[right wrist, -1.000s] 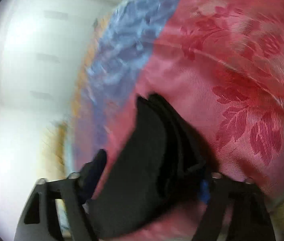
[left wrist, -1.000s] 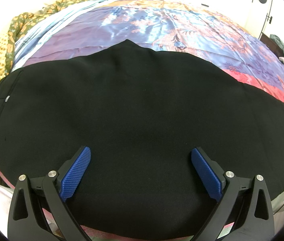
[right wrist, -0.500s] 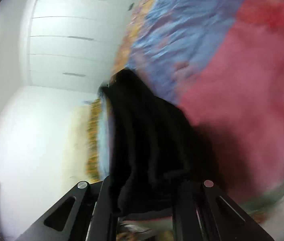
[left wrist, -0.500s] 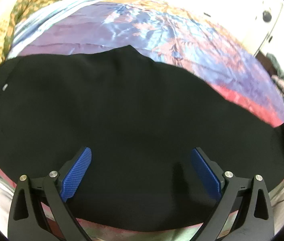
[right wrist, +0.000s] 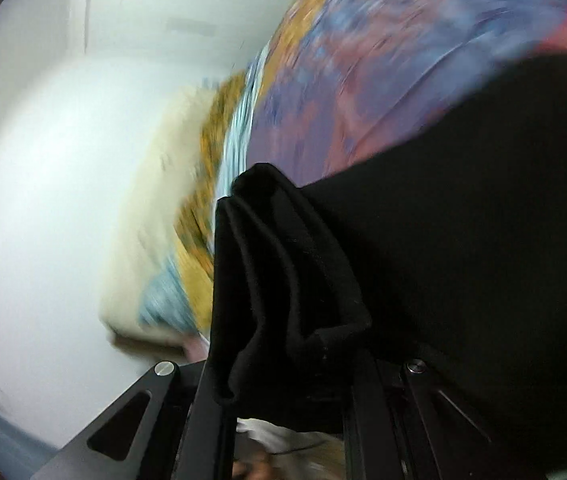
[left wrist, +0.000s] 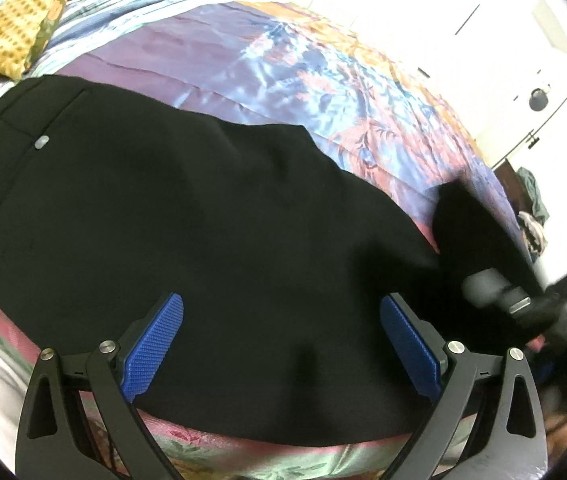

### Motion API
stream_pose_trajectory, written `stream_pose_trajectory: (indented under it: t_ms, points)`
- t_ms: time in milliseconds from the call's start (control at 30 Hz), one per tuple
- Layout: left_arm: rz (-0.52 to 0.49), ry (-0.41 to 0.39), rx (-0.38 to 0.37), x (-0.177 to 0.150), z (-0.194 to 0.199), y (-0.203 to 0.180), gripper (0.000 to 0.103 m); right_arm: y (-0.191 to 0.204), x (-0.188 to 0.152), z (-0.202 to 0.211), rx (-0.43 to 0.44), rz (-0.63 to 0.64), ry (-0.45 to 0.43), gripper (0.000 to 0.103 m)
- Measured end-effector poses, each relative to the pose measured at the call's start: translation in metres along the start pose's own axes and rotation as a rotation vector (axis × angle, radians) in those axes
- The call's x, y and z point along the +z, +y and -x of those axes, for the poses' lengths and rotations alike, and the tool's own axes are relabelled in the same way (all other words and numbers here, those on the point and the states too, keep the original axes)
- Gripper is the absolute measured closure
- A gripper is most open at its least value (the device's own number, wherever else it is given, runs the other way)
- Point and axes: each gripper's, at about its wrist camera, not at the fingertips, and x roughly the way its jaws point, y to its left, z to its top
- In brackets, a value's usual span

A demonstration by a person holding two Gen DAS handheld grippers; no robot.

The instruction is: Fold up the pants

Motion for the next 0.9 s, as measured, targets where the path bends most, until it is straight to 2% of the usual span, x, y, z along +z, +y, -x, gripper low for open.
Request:
stream_pose_trajectory:
  t_ms: [33,100,167,200,267,333,400,467,500,567,600,667,700,767,900]
  points:
    - [-0.003,-0.013,-0.006,0.001,0.004,-0.001,0.004,0.011,-0.01,-0.02,-0.081,0.098,0.05,0.082]
    - [-0.007,-0.046,-0.026,0.003,0.016,0.0,0.004,0.027,-0.025,-0.045,-0.223,0.305,0.137,0.052]
    - [-0.018,-0.087,-0.023,0.007,0.029,0.003,0.004,0.042,-0.04,-0.045,-0.275,0.472,0.169,0.042]
    - [-0.032,-0.104,-0.005,0.007,0.035,0.003,0.004,0.047,-0.044,-0.041,-0.288,0.532,0.168,0.03]
    - [-0.07,-0.114,0.019,0.009,0.038,-0.002,0.004,0.057,-0.057,-0.014,-0.302,0.636,0.129,0.012]
    - [-0.123,-0.102,0.006,0.006,0.039,-0.014,0.004,0.058,-0.059,0.016,-0.297,0.68,0.075,0.011]
    - [-0.186,-0.077,-0.044,0.001,0.036,-0.035,0.006,0.055,-0.063,0.042,-0.322,0.682,0.04,0.011]
    - [-0.234,-0.049,-0.075,-0.005,0.029,-0.051,0.018,0.04,-0.058,0.072,-0.363,0.654,0.005,0.011]
    - [-0.258,-0.024,-0.084,-0.008,0.023,-0.059,0.029,0.034,-0.057,0.081,-0.38,0.633,-0.009,0.011]
    - [-0.312,0.031,-0.071,-0.013,0.007,-0.073,0.04,0.022,-0.06,0.103,-0.41,0.576,-0.038,0.011]
    - [-0.331,0.046,-0.06,-0.015,0.001,-0.077,0.048,0.014,-0.059,0.113,-0.42,0.536,-0.062,0.011]
    - [-0.361,0.095,-0.036,-0.02,-0.014,-0.087,0.073,0.008,-0.058,0.122,-0.428,0.483,-0.093,0.011]
    - [-0.367,0.133,-0.014,-0.021,-0.025,-0.09,0.1,0.004,-0.057,0.128,-0.434,0.461,-0.109,0.011]
    - [-0.373,0.142,0.023,-0.024,-0.027,-0.09,0.101,0.003,-0.054,0.143,-0.438,0.442,-0.129,0.011]
    - [-0.35,0.093,0.031,-0.022,0.0,-0.071,0.101,0.015,-0.043,0.162,-0.451,0.478,-0.194,0.011]
